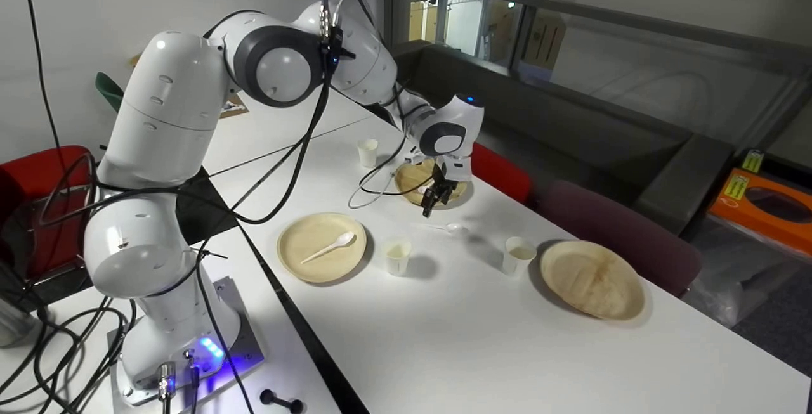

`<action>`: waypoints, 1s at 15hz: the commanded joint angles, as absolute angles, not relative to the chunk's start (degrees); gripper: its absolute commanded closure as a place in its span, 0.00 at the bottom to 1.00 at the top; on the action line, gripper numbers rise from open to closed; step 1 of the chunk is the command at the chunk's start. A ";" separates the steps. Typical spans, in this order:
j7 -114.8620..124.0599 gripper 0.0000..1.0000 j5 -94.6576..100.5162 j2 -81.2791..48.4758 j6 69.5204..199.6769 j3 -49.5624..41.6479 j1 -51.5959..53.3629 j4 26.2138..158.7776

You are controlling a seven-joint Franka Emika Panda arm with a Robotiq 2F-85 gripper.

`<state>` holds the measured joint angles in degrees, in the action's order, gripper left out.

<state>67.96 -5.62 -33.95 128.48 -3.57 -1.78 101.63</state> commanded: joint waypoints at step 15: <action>49.42 0.00 -4.18 -37.02 128.33 -5.18 0.13 97.84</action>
<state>50.39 -3.60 -37.15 127.72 -3.88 -1.02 97.66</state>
